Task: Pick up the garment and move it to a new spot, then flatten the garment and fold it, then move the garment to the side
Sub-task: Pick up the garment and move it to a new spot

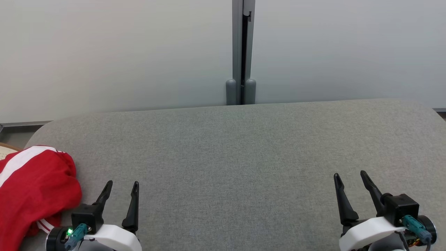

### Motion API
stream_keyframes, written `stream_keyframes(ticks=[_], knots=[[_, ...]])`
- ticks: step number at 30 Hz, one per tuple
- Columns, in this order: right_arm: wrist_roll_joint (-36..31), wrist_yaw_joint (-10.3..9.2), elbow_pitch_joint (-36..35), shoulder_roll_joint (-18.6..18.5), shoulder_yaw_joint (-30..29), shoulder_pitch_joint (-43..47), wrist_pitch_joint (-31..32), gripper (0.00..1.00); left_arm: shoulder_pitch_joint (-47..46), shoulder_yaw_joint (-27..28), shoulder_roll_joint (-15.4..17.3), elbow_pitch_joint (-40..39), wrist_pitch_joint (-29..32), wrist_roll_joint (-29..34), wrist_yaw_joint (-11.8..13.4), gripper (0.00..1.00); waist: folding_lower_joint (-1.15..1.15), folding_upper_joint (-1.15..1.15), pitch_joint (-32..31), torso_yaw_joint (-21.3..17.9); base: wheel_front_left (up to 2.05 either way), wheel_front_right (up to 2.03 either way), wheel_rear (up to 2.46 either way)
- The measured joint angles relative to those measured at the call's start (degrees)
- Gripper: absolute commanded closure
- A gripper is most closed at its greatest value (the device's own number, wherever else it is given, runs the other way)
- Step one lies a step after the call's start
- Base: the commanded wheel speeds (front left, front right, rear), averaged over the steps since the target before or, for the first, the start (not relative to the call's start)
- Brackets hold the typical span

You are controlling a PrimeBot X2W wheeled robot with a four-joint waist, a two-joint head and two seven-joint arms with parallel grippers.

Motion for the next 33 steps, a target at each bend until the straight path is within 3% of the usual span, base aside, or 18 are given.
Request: stream_keyframes(ticks=[10, 26, 33], knots=[[-0.19, 0.00, -2.50, 0.07, 0.32, 0.11, 0.37, 0.00, -1.79, 0.53, 0.30, 0.24, -0.01, -0.77, -0.09, 0.00, 0.00, 0.00, 0.41, 4.62, 0.00, 0.00, 0.00], [0.47, 0.01, -5.28, 0.60, 3.54, -0.80, 1.27, 0.00, -1.70, 3.48, 2.11, -1.31, 0.00, -2.04, 0.55, 0.00, 0.00, 0.00, 1.36, 21.26, 0.00, 0.00, 0.00], [0.09, 0.01, -5.46, 0.71, 4.20, -0.97, 1.64, 0.00, -0.69, 4.50, 2.64, -2.56, -0.01, -2.43, 0.52, 0.00, 0.00, 0.00, 1.79, 26.50, 0.00, 0.00, 0.00]])
